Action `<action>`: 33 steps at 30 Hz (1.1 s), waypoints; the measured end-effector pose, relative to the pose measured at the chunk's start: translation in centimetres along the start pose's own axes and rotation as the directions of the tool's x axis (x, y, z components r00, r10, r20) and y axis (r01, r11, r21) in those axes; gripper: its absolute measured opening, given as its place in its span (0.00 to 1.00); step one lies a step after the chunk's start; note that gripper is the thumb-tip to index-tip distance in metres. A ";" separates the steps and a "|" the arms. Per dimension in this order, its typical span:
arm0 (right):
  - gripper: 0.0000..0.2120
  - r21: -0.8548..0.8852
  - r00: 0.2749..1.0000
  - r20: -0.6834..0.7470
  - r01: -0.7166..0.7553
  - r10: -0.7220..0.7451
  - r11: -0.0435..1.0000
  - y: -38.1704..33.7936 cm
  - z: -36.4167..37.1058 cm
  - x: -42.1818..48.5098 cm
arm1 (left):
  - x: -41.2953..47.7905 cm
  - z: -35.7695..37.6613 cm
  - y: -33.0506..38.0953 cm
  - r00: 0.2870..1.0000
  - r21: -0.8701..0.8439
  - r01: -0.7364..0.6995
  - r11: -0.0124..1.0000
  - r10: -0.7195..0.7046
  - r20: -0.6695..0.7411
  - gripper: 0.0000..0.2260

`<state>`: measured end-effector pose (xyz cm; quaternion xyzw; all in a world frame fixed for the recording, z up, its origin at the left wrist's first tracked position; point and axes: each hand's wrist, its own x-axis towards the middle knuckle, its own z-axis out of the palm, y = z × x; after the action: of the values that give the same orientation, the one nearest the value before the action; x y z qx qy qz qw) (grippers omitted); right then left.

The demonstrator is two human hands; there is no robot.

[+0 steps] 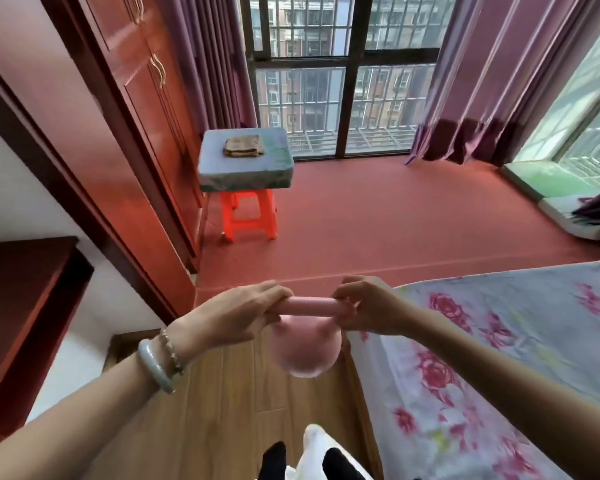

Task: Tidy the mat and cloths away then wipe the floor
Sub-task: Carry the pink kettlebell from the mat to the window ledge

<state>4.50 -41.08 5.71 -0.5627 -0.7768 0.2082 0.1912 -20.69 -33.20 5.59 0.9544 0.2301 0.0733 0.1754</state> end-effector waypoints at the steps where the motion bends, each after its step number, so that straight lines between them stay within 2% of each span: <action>1: 0.09 0.002 1.000 0.009 -0.010 0.010 1.000 1.0 -0.4 1.8 | 1.5 -0.3 -1.8 1.000 -0.004 -0.017 1.000 0.017 -0.005 0.16; 6: 0.10 0.003 0.997 0.047 -0.055 0.054 0.999 6.8 -2.8 10.0 | 9.6 -1.3 -8.9 1.000 -0.046 -0.019 0.999 0.018 -0.025 0.16; 12: 0.11 0.012 0.996 0.035 -0.081 0.081 0.997 14.3 -7.2 18.7 | 20.4 -3.6 -16.5 0.999 -0.087 -0.032 0.996 0.033 0.017 0.17; 17: 0.10 0.025 0.991 -0.040 -0.126 0.127 0.992 19.7 -11.4 24.8 | 29.4 -6.1 -21.8 0.990 -0.030 -0.138 0.990 0.138 -0.013 0.17; 23: 0.12 0.072 0.954 -0.142 -0.255 0.263 0.964 27.1 -15.2 30.9 | 41.6 -7.7 -28.1 0.958 0.014 -0.285 0.958 0.285 0.020 0.15; 26: 0.14 0.105 0.929 -0.169 -0.316 0.330 0.943 30.6 -16.9 33.8 | 47.5 -7.8 -31.0 0.946 -0.037 -0.323 0.946 0.324 0.033 0.14; 29: 0.21 0.111 0.904 -0.188 -0.370 0.385 0.923 34.5 -18.6 36.6 | 53.9 -7.8 -34.1 0.911 -0.118 -0.403 0.907 0.410 0.042 0.14; 33: 0.22 0.137 0.851 -0.223 -0.456 0.476 0.879 38.9 -21.5 40.2 | 62.7 -8.8 -37.5 0.852 -0.144 -0.505 0.851 0.518 0.070 0.16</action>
<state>35.03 10.47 5.29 -0.7478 -0.5780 0.2064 0.2533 17.21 29.83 3.61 0.9713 -0.0470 0.0802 0.2188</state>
